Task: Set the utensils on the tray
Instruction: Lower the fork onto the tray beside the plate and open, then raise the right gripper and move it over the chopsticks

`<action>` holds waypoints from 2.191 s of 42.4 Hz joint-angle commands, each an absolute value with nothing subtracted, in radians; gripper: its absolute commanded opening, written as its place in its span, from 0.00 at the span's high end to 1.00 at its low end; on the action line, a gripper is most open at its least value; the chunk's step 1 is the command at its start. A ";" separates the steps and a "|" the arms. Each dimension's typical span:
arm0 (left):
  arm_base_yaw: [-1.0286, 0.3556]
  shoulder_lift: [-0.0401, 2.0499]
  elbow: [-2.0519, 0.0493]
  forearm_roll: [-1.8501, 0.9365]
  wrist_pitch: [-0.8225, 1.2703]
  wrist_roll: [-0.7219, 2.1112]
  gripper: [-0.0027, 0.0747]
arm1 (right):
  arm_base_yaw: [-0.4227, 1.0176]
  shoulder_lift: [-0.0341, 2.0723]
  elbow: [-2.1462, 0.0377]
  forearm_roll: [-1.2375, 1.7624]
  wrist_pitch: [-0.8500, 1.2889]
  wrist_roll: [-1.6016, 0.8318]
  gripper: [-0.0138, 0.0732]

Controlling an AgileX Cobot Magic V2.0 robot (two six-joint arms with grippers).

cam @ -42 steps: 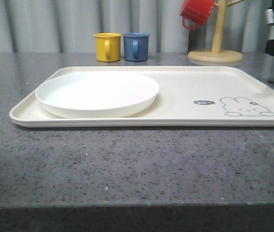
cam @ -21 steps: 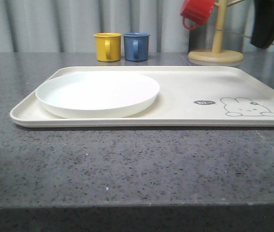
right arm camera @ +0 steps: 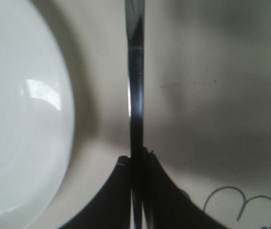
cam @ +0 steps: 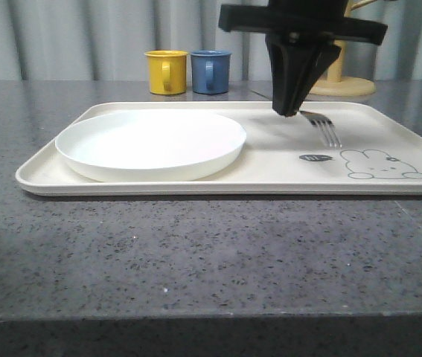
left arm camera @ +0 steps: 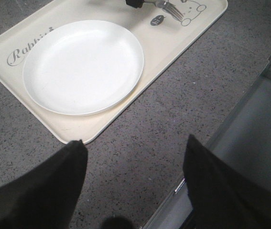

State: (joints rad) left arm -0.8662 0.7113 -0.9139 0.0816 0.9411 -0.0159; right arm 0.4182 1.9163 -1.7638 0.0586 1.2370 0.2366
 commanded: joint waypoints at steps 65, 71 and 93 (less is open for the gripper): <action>-0.873 0.709 -0.941 0.078 0.879 -0.028 0.40 | -0.074 1.460 -1.370 -0.047 1.235 -0.029 0.55; -0.873 0.709 -0.941 0.078 0.879 -0.028 0.40 | -0.127 1.474 -1.318 -0.031 1.187 -0.029 0.55; -0.873 0.709 -0.941 0.074 0.879 -0.028 0.40 | -0.132 1.608 -1.317 -0.016 1.095 -0.030 0.47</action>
